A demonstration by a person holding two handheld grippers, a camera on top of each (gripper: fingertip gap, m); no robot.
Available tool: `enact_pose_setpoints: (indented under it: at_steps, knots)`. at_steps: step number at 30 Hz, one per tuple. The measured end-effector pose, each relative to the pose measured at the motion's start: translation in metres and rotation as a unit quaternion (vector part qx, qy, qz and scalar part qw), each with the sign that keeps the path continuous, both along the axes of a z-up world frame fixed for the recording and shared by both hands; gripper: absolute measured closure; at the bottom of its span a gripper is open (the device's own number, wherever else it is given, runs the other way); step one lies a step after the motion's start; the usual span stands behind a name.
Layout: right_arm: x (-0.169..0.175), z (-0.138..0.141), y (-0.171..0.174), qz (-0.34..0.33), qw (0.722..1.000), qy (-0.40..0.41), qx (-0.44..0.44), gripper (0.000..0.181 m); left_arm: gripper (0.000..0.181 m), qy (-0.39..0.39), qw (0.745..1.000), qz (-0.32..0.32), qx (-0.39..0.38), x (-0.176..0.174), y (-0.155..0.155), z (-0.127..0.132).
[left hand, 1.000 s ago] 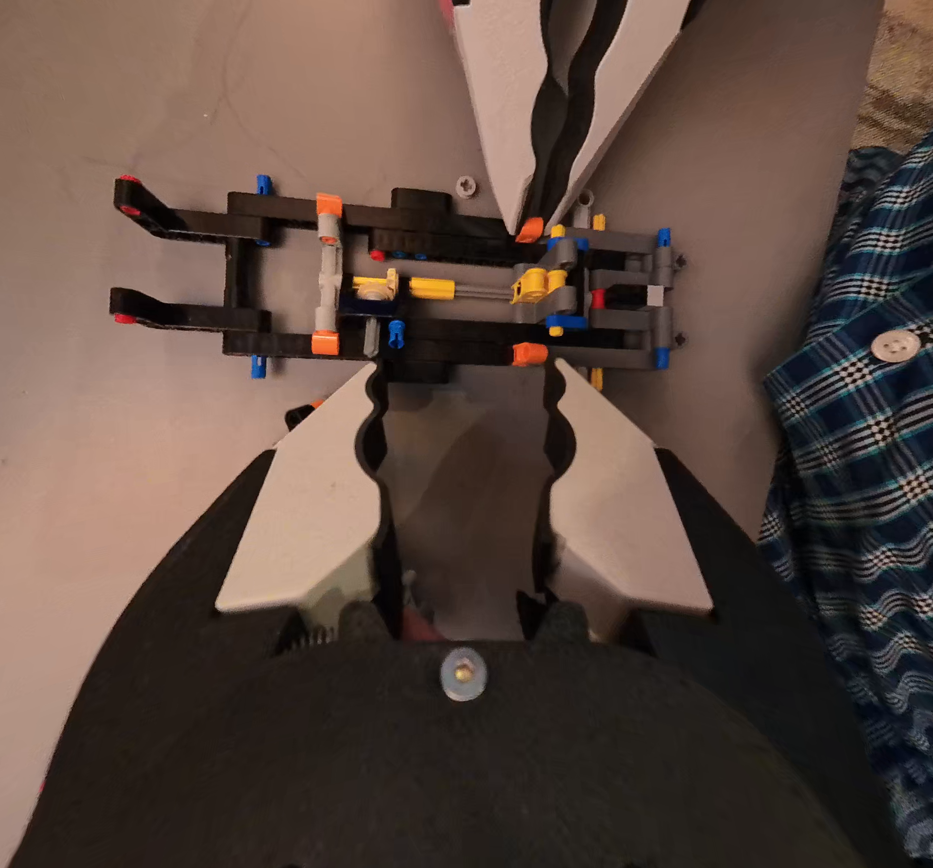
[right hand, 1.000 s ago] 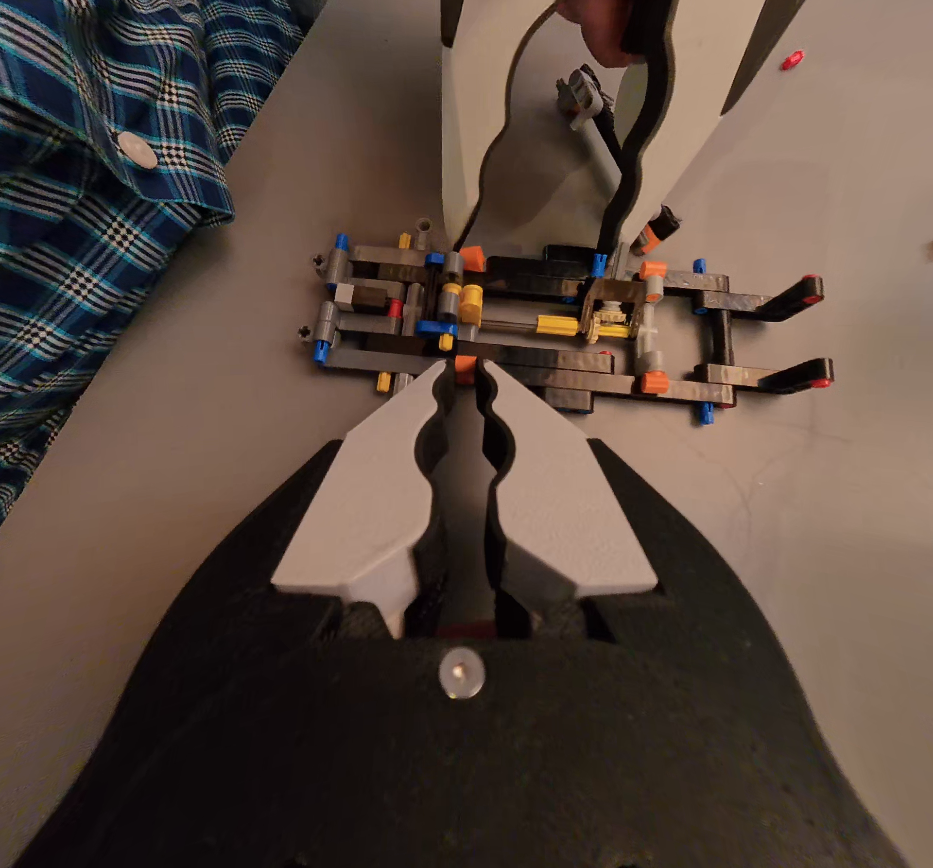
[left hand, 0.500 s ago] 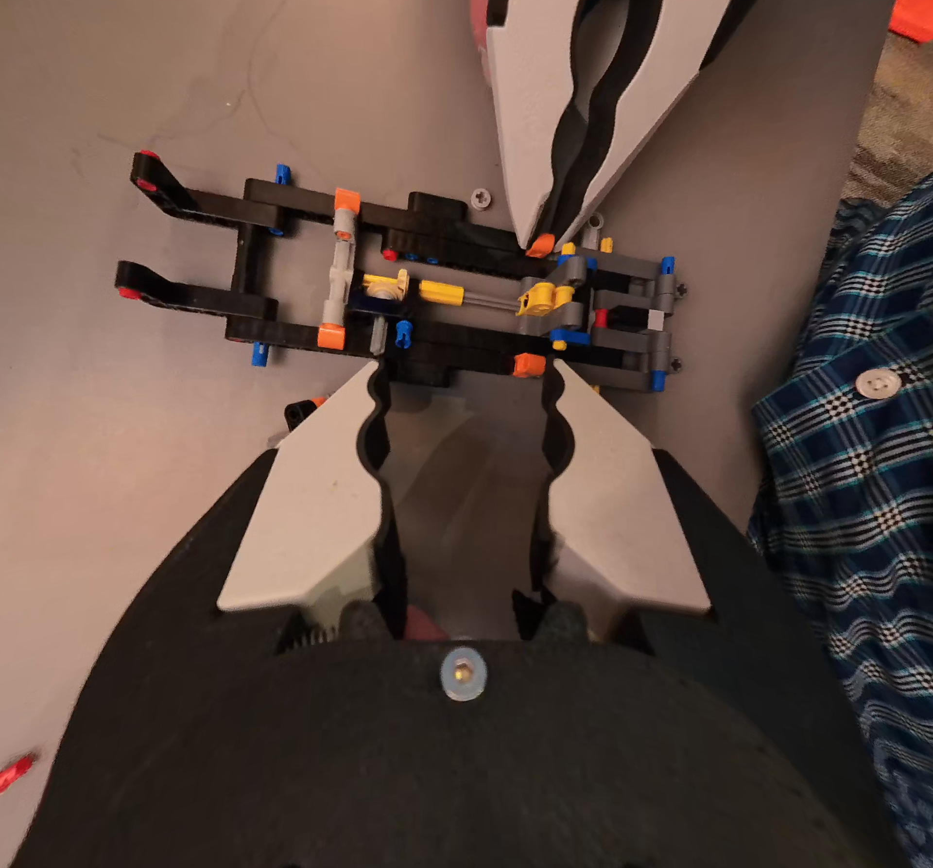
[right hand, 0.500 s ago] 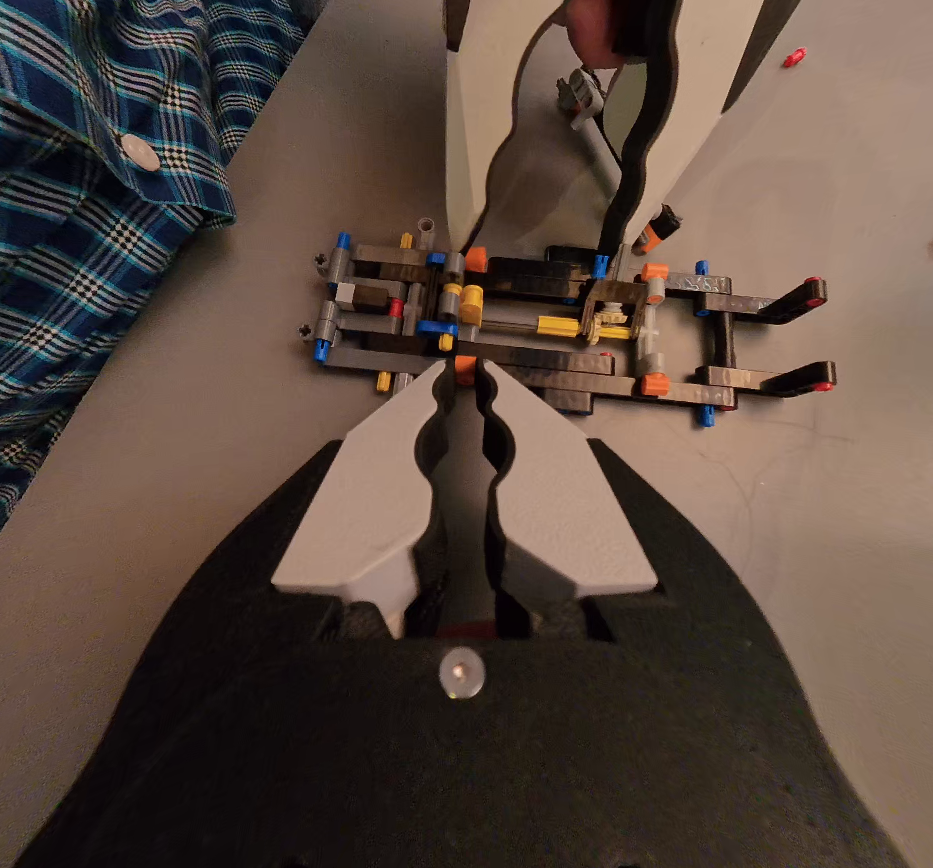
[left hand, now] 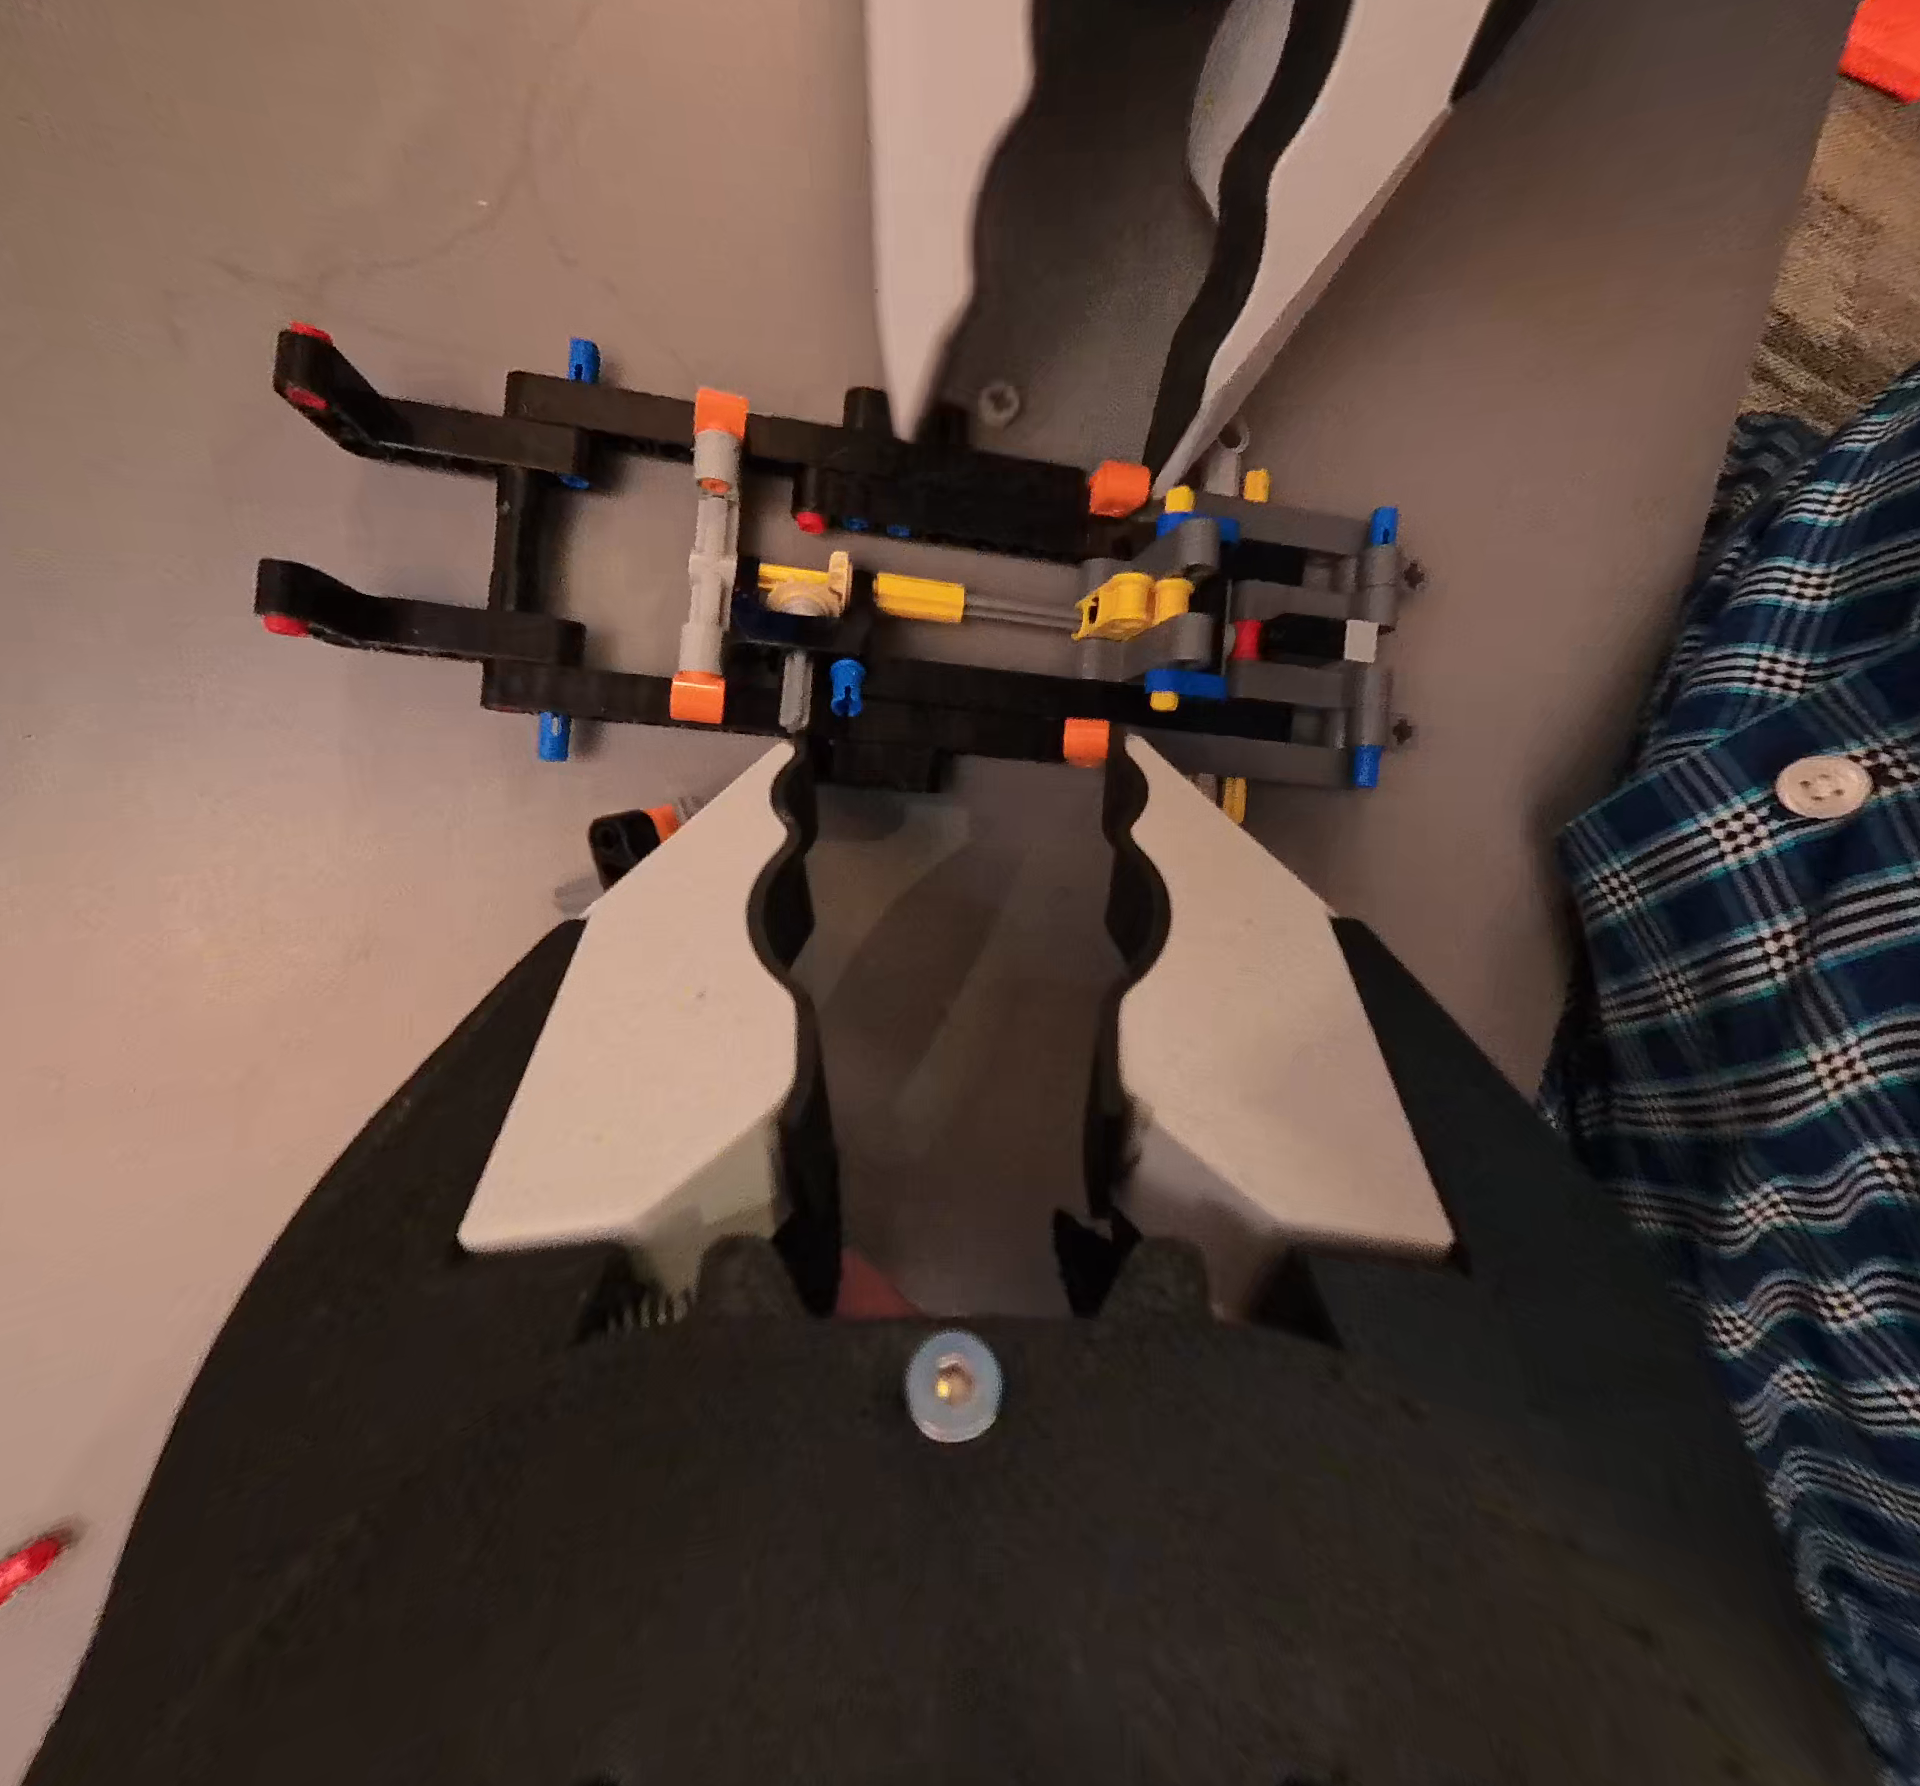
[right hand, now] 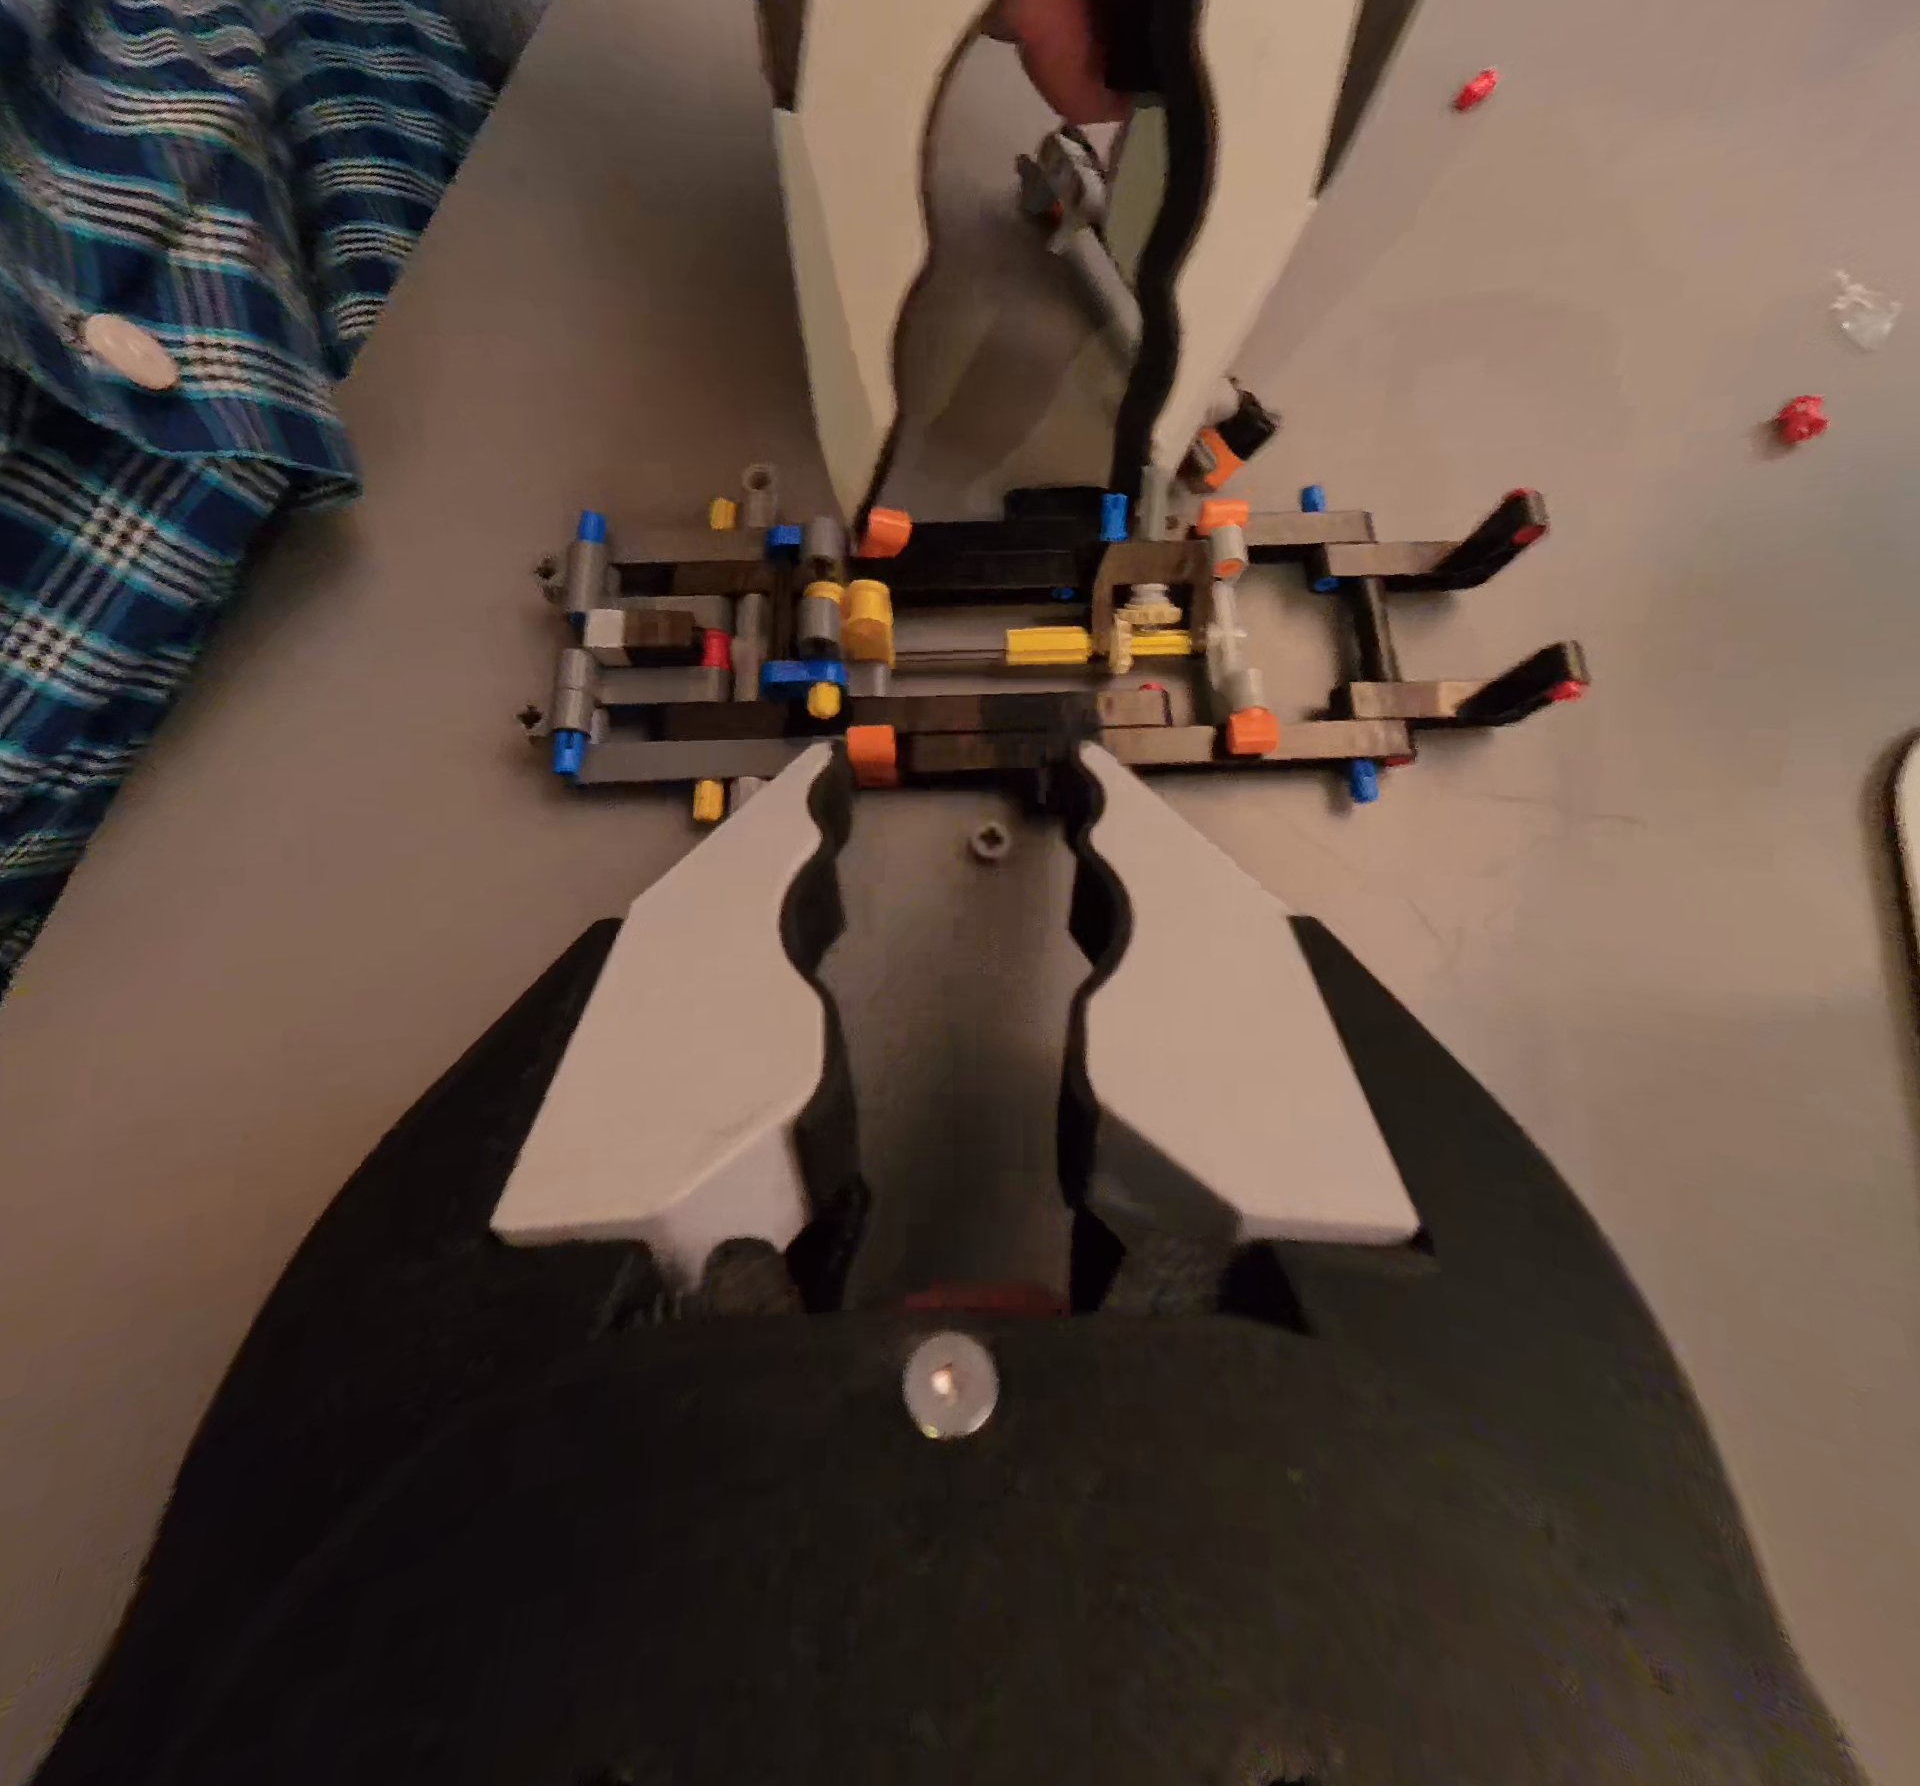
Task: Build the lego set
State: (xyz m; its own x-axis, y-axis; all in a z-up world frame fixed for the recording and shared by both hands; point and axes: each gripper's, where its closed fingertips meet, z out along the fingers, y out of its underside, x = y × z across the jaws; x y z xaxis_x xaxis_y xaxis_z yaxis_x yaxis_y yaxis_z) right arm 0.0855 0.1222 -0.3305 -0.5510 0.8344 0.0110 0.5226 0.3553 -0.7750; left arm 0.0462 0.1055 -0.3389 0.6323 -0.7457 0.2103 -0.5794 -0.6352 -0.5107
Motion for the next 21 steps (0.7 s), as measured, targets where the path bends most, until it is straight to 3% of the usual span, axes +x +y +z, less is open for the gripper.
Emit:
enact_pose_setpoints:
  at_steps: [5,21]
  knots:
    - [-0.0055,-0.0016,0.0083,-0.03,1.0,-0.008,-0.005,0.122,0.127,0.001,1.0,-0.002,0.0,-0.0004,-0.0006,-0.0003]
    - [-0.0057,-0.0061,0.0083,-0.038,0.994,-0.069,-0.069,0.129,0.127,0.01,1.0,-0.002,0.004,-0.0007,0.0002,-0.0013]
